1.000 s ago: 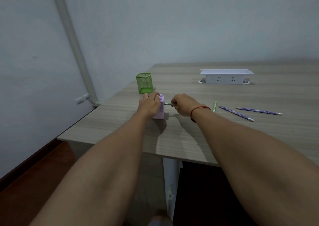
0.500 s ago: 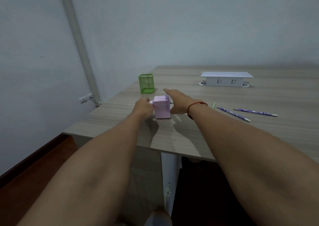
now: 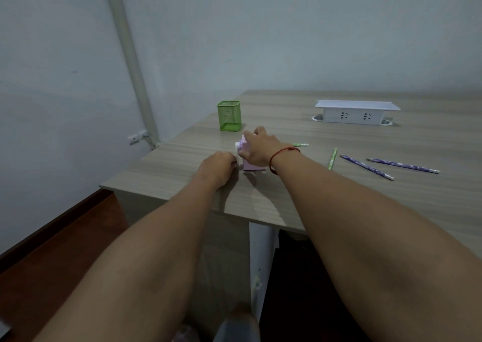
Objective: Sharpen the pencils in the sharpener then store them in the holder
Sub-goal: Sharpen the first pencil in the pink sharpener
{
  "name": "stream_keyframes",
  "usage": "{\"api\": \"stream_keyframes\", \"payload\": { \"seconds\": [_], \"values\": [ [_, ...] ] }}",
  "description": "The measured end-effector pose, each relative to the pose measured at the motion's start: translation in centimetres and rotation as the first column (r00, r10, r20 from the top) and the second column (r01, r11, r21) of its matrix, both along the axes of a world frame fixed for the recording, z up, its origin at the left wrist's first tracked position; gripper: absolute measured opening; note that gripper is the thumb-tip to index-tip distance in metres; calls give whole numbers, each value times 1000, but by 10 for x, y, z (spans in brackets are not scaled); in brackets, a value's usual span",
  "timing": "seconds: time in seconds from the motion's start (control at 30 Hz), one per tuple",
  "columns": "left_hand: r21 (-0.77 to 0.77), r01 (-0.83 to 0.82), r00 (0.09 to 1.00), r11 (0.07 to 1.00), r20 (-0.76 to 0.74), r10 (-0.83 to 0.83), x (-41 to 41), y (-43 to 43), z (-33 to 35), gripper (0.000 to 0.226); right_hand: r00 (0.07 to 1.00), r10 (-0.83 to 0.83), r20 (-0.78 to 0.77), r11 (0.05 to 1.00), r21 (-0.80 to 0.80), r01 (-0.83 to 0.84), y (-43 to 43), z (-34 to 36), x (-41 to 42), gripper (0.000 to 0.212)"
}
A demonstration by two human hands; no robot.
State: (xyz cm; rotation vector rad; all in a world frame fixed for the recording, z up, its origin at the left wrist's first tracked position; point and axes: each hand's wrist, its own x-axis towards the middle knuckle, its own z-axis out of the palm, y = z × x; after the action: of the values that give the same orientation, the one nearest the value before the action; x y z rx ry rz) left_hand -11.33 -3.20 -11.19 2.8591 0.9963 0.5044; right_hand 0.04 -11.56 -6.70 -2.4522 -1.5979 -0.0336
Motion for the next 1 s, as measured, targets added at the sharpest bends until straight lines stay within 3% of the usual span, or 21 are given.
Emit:
{"api": "stream_keyframes", "payload": {
  "seconds": [0.37, 0.67, 0.8, 1.0],
  "values": [
    [74, 139, 983, 988, -135, -128, 2, 20, 4, 30, 1000, -12, 7, 999, 39, 12, 8, -1, -1, 50],
    [262, 134, 962, 956, -268, -61, 10, 22, 15, 25, 999, 6, 49, 994, 110, -11, 3, -9, -3, 46],
    [360, 242, 913, 901, -399, -85, 17, 36, 41, 21, 997, -9, 80, 995, 99, 1, 0, -7, -4, 45],
    [420, 274, 941, 865, -301, -152, 20, 37, 68, 22, 997, -24, 80, 997, 75, 18, 2, 0, -7, 41]
  ]
}}
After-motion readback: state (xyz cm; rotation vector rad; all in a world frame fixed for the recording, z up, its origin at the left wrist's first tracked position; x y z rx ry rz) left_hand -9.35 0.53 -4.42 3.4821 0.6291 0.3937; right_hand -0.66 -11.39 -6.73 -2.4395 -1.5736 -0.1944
